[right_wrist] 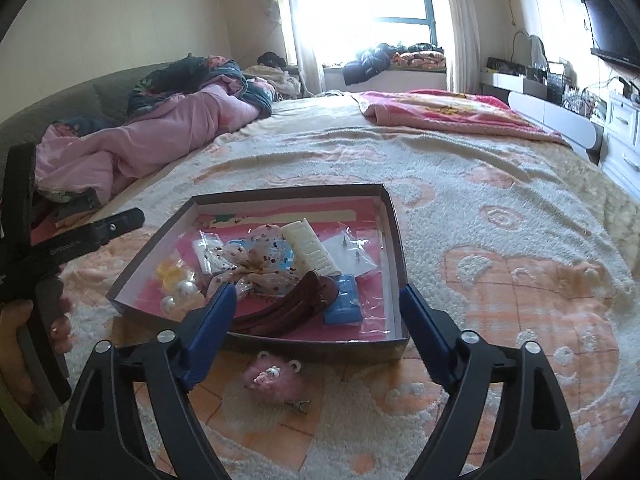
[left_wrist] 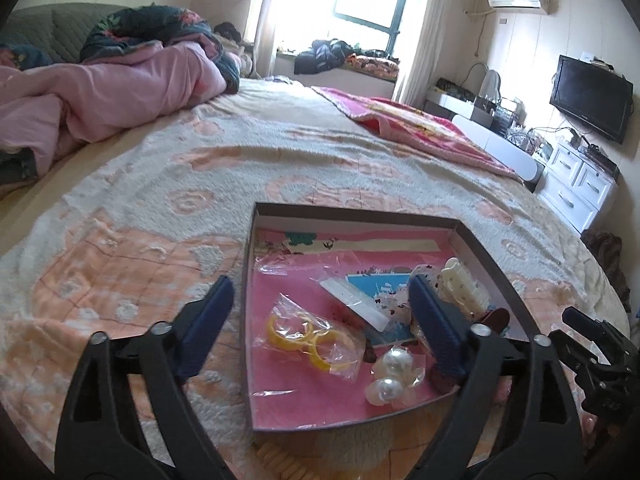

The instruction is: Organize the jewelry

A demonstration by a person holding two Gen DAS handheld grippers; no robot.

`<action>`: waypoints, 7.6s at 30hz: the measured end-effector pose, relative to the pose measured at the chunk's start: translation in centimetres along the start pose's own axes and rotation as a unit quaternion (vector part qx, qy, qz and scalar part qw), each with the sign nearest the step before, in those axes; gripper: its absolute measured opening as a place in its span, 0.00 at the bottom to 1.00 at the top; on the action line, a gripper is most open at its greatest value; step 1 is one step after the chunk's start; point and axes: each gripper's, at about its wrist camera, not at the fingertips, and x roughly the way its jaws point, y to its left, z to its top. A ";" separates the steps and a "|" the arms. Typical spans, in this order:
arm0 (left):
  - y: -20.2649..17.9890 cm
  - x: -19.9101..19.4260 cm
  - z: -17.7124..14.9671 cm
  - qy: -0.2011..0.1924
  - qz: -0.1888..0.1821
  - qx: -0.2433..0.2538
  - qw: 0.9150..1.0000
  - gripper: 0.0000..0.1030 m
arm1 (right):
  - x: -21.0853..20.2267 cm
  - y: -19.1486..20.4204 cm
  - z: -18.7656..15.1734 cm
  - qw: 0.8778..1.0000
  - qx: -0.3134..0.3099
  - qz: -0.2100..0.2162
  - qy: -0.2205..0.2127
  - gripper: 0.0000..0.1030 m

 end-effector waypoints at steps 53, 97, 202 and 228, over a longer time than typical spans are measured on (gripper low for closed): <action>0.4 -1.0 -9.6 0.135 0.034 0.032 0.990 0.89 | 3.3 2.1 -4.7 0.994 -0.050 0.024 0.098 0.70; -4.1 -3.2 -6.4 0.102 -0.023 0.065 0.992 0.32 | -0.8 2.1 -2.3 0.995 -0.030 0.082 0.051 0.41; -5.0 2.2 -1.6 0.061 -0.026 0.044 0.997 0.89 | 1.7 -2.5 1.9 1.000 -0.005 0.017 -0.015 0.93; -3.8 -6.2 -5.4 -0.013 -0.006 0.038 0.999 0.89 | -4.8 0.3 -1.0 0.997 -0.023 0.007 -0.078 0.94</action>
